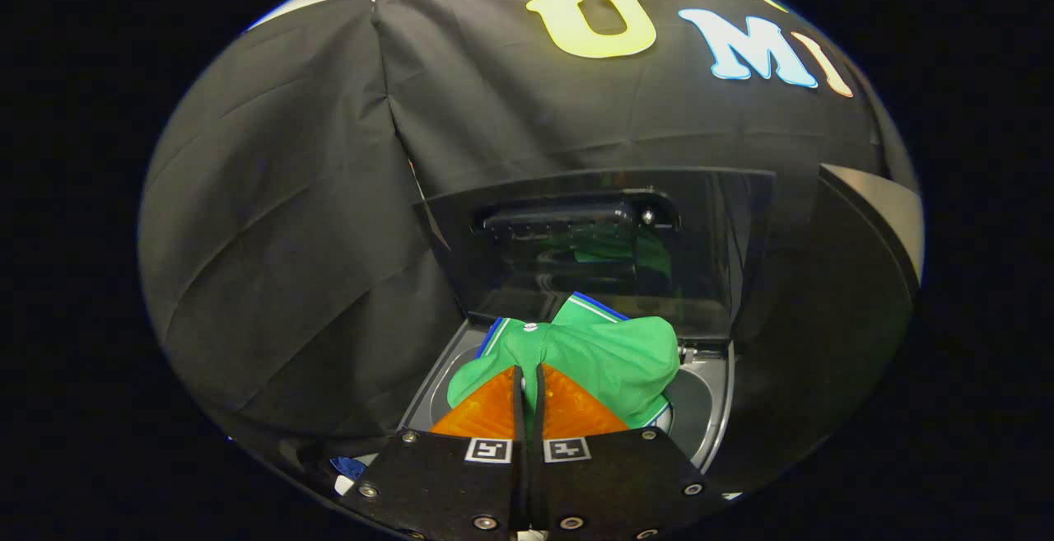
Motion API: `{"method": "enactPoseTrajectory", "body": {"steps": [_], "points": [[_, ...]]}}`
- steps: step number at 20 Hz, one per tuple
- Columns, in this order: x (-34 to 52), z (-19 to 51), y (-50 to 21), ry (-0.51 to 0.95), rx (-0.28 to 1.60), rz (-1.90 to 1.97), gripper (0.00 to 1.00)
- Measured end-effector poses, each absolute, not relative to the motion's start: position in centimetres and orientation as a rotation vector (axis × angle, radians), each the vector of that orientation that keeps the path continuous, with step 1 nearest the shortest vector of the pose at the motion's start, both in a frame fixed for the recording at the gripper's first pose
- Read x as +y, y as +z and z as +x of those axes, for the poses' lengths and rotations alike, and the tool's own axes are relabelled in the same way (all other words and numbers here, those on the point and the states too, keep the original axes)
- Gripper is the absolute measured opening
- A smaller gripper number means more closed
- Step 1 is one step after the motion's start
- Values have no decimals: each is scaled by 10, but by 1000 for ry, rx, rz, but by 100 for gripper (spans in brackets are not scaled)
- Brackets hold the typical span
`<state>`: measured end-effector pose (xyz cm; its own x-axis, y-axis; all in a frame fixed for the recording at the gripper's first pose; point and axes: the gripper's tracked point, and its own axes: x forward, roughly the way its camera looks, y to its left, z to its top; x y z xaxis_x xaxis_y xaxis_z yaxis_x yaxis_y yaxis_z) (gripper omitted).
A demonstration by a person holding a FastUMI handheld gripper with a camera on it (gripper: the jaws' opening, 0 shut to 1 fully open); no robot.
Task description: Put the clothes into the washing machine and then close the washing machine lid.
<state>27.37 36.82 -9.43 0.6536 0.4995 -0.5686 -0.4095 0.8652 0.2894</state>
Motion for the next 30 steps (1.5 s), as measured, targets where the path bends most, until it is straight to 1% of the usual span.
{"method": "enactPoseTrajectory", "body": {"steps": [3, 5, 10, 13, 14, 21, 25, 30], "points": [[370, 272, -119, 507, 733, 112, 1], [371, 270, -136, 489, 757, 103, 6], [357, 264, -153, 405, 784, 86, 60], [354, 264, -150, 409, 764, 74, 92], [353, 263, -145, 410, 745, 75, 95], [349, 270, -81, 428, 527, 47, 96], [343, 291, -38, 400, 407, 60, 96], [343, 313, 12, 362, 300, 78, 96]]}}
